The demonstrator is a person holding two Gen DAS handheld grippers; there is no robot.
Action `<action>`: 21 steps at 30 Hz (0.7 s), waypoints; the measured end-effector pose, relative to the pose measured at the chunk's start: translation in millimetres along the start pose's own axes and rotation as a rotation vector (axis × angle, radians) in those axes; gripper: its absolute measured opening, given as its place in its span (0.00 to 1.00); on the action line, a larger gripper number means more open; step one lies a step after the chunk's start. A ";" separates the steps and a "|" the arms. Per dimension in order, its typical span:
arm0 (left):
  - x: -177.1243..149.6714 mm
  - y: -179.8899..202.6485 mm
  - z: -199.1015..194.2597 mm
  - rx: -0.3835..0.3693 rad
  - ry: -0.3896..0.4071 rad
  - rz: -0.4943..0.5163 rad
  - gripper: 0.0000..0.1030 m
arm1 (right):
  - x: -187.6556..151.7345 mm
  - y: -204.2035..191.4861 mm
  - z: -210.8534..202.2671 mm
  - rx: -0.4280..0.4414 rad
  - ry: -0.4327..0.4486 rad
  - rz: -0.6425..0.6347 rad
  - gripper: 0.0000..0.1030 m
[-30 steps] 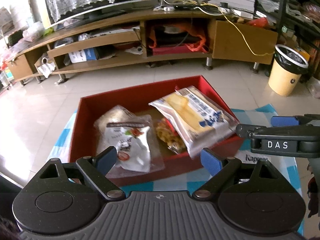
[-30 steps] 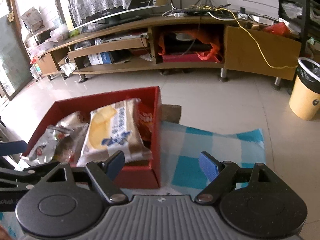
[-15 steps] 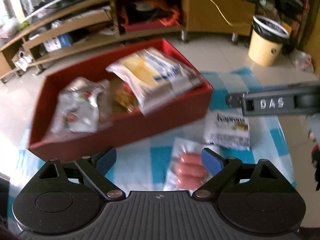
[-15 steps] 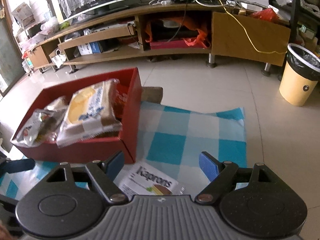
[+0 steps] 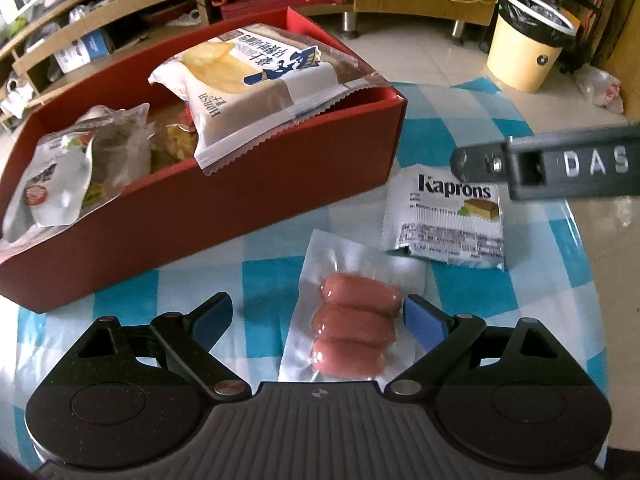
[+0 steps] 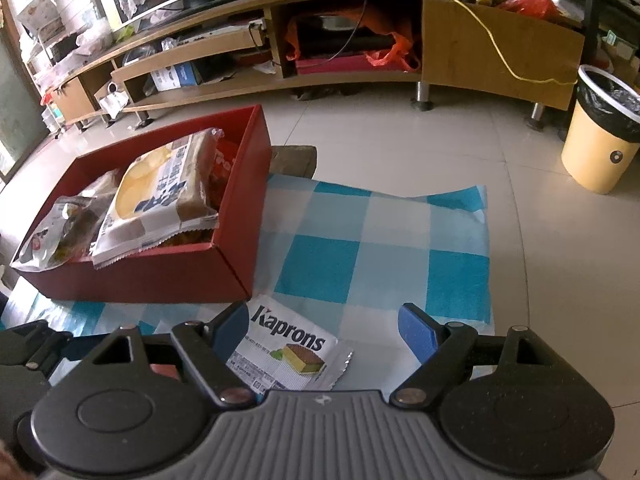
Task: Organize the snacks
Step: 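Move both tools back over the sausage pack and Kaprons wafer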
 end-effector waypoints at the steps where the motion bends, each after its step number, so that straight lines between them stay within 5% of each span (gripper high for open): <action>1: 1.1 -0.3 2.1 -0.005 -0.003 -0.006 0.93 | -0.5 -0.1 1.3 0.000 -0.003 0.000 0.79; 15: -4.3 17.2 -0.1 -0.021 0.013 0.084 0.98 | -5.7 -0.2 13.0 0.000 -0.046 -0.008 0.79; 19: -5.0 11.4 -6.1 -0.047 0.013 0.057 0.78 | -6.2 1.2 14.5 0.003 -0.053 -0.002 0.79; 21: -8.5 7.8 -9.3 -0.035 0.001 0.064 0.77 | -6.5 0.9 15.5 0.011 -0.058 0.001 0.79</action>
Point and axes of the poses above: each gripper's, at about its wrist camera, not at the fingertips, and z roughly the way its jaws point, y to its right, x to its top, the point moved 8 cm from there along z, roughly the way its jaws point, and after that the axes turned 9 degrees about x, right-handed, at the moved point
